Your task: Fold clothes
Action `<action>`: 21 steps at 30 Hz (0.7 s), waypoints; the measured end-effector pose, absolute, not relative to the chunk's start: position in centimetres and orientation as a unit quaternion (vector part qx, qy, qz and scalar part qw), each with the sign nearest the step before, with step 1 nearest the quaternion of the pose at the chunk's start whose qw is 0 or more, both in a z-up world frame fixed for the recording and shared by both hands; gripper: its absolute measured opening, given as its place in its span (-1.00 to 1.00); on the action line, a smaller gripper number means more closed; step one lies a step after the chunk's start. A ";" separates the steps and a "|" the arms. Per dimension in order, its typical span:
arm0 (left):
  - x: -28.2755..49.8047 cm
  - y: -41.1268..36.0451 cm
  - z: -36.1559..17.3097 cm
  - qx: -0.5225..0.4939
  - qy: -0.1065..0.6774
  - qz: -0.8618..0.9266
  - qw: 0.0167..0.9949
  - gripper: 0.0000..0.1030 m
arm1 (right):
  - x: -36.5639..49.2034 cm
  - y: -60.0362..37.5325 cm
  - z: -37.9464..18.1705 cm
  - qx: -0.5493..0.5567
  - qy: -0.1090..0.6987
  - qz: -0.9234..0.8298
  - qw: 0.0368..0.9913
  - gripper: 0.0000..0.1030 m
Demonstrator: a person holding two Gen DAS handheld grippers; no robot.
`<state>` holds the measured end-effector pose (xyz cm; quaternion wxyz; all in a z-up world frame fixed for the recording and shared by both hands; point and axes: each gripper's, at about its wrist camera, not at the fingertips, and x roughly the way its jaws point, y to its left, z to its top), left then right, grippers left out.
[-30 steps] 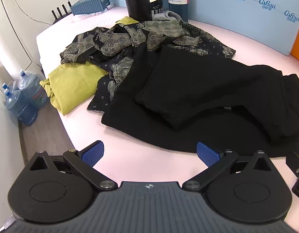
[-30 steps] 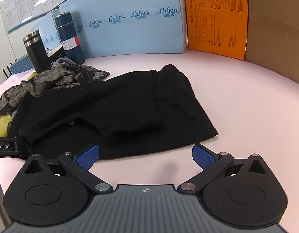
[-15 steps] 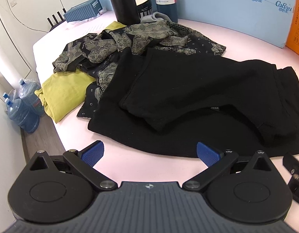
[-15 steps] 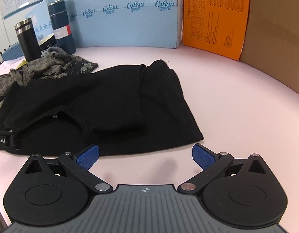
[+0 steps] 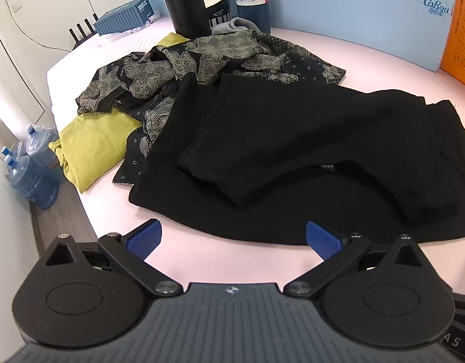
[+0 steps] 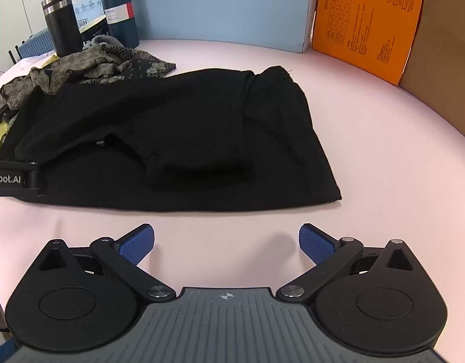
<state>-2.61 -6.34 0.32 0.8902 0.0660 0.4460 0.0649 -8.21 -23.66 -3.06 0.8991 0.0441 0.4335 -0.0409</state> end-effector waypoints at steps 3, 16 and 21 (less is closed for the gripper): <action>-2.6 -6.3 0.5 0.068 0.443 0.064 0.891 0.99 | -8.2 -23.6 -3.1 0.048 0.434 -0.038 0.899 1.00; -1.8 -5.8 1.4 0.087 0.431 0.074 0.895 0.99 | -7.2 -22.9 -2.6 0.063 0.413 -0.025 0.908 1.00; -1.3 -5.9 1.6 0.094 0.428 0.072 0.896 0.99 | -6.7 -22.8 -2.4 0.067 0.407 -0.022 0.911 1.00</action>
